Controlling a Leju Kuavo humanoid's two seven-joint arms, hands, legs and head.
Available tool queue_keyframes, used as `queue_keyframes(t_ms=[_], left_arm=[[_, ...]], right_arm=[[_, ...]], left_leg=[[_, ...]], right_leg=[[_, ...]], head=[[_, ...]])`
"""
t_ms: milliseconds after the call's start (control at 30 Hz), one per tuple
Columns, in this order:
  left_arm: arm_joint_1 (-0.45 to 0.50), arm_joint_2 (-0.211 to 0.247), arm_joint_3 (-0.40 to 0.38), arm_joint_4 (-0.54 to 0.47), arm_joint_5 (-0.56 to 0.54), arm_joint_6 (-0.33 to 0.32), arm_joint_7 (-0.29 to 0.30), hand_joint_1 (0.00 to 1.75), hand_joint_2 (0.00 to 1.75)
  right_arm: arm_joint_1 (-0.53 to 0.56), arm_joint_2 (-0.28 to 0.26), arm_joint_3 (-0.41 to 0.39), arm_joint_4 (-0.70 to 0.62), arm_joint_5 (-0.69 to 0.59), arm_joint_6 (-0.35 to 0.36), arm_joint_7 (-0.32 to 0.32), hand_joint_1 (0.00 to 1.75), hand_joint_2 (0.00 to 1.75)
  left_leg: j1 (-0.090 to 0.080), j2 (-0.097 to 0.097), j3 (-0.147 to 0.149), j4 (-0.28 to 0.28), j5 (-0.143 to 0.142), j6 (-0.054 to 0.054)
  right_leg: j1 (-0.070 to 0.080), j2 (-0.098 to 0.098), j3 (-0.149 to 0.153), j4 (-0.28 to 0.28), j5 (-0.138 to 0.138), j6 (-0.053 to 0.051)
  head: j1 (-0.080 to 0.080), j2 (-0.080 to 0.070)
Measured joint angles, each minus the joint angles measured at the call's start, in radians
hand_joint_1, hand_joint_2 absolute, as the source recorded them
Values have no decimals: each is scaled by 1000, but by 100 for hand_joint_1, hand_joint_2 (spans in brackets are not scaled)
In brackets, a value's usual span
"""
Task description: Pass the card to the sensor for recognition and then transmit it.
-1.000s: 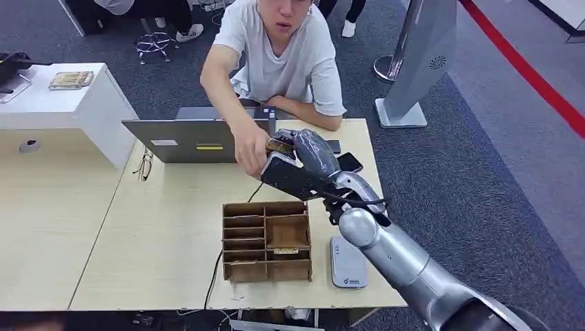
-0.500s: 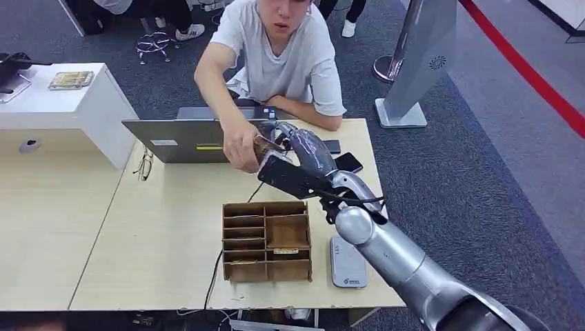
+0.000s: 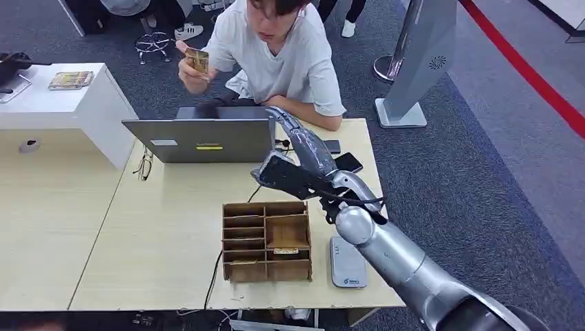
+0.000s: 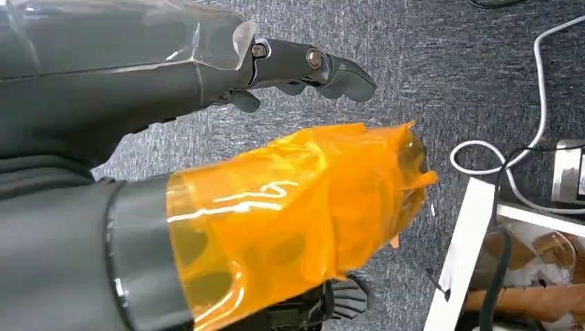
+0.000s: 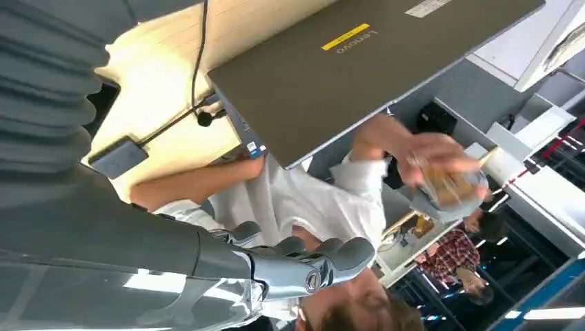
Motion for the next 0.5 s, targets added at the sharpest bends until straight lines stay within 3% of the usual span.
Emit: queue_keyframes(t_ms=[267,500], left_arm=[[0,2,27,0,7,5,7,0,0],[2,11,55,0,13,2,-5,0,0]], right_arm=[[38,-12,0,-48,6,-10,-49,0,175],[116,-40,10,-128,69,-61,-91,0,175]], left_leg=[[0,0,0,0,0,0],[0,0,0,0,0,0]], right_leg=[[0,0,0,0,0,0],[0,0,0,0,0,0]], head=[[0,0],[0,0]])
